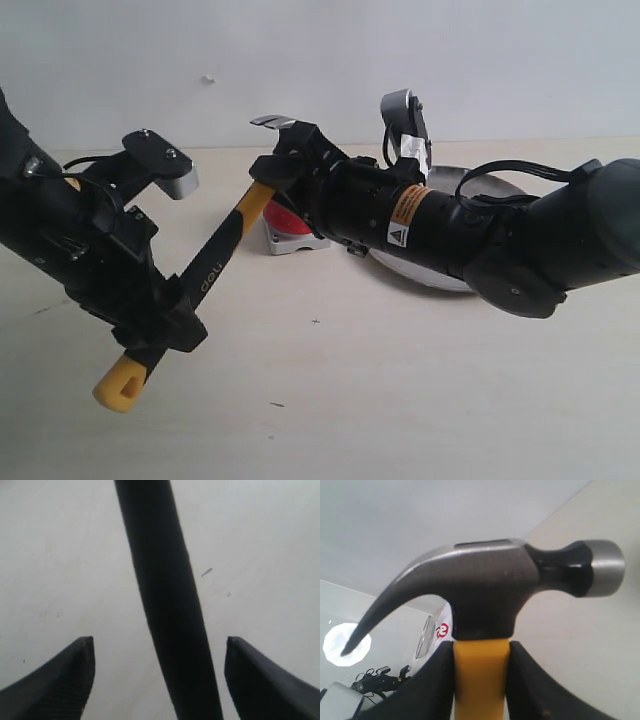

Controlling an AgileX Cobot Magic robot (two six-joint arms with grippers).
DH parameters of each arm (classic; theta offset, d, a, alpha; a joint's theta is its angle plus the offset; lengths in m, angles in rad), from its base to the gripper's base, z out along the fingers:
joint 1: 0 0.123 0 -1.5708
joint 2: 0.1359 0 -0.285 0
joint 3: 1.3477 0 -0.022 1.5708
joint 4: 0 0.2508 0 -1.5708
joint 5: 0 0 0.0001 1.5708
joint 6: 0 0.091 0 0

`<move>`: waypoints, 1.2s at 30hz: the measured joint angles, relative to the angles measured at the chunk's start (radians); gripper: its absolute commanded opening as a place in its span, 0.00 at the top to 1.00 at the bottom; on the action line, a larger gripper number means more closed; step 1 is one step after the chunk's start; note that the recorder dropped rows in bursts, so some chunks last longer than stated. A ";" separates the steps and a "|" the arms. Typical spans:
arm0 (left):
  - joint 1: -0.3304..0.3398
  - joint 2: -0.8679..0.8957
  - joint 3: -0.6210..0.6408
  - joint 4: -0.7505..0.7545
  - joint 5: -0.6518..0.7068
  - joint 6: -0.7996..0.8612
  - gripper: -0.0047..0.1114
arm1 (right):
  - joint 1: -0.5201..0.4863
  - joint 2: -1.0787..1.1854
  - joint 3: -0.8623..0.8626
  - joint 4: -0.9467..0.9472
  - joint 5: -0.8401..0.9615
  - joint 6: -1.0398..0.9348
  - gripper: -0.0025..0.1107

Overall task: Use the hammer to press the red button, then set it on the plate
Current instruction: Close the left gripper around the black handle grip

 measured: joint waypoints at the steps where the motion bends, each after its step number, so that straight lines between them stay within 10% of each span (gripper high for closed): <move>1: -0.006 0.007 0.000 0.000 -0.010 -0.002 0.35 | 0.000 0.000 0.000 0.000 0.000 0.000 0.98; 9: -0.022 0.069 0.000 0.004 -0.044 -0.034 0.45 | 0.000 0.000 0.000 0.000 0.006 -0.002 0.98; 14: -0.024 0.075 0.000 0.007 -0.056 -0.050 0.96 | -0.002 0.000 0.000 0.014 0.023 -0.004 0.98; 18: -0.022 0.075 0.000 0.017 -0.065 -0.057 0.96 | -0.002 0.000 0.000 0.015 0.023 -0.004 0.97; 26: -0.022 0.066 -0.020 0.032 -0.037 -0.073 0.96 | -0.003 0.000 0.000 0.017 0.048 0.037 0.59; 36: -0.022 0.025 -0.083 0.086 0.014 -0.127 0.96 | -0.006 0.000 0.000 0.021 0.090 0.063 0.47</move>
